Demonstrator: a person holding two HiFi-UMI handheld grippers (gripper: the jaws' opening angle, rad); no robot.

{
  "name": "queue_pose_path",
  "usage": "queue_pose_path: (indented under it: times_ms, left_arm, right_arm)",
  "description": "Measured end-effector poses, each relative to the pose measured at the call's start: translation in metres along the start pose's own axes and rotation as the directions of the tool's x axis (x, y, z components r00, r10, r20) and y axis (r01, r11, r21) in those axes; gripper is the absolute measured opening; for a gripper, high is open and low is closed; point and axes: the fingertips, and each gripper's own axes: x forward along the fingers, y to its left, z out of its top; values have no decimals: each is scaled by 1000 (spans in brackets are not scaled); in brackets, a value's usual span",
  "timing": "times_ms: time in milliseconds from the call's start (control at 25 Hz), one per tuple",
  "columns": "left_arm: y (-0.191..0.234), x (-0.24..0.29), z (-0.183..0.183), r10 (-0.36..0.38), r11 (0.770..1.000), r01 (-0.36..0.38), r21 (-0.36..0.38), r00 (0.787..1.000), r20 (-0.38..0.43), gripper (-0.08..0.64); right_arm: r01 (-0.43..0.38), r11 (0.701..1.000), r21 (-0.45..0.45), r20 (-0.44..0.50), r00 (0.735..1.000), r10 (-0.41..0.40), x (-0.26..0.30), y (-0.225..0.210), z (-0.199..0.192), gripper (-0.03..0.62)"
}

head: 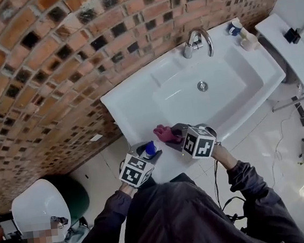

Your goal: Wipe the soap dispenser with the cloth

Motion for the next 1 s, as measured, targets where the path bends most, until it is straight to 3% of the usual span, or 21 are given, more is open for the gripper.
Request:
queue_pose_path:
  times_ms: [80, 200, 400, 680, 840, 920, 1000]
  left_arm:
    - [-2, 0, 0, -5, 1000, 5, 3, 1000, 0, 221]
    - [-1, 1, 0, -23, 1000, 23, 14, 1000, -16, 222]
    - [-1, 3, -2, -57, 998, 58, 21, 997, -48, 225]
    - [2, 5, -4, -47, 998, 48, 27, 997, -54, 225]
    - [2, 9, -9, -55, 998, 55, -11, 997, -52, 238]
    - [3, 11, -11, -48, 999, 47, -14, 997, -55, 241]
    - [4, 8, -11, -36, 999, 36, -3, 998, -52, 242]
  right_arm:
    - [-30, 995, -100, 1, 1000, 30, 1, -2, 6, 63]
    - [-109, 965, -237, -93, 992, 89, 24, 5, -6, 63]
    - [-192, 942, -275, -202, 970, 138, 60, 10, -38, 63]
    - [-160, 911, -381, -323, 946, 31, 91, 8, -64, 64]
    - [-75, 935, -348, -298, 954, -35, 88, 6, -62, 64]
    - [17, 969, -247, -217, 973, -72, 73, -1, -48, 64]
    - [113, 991, -75, -102, 988, -120, 47, -9, -27, 64]
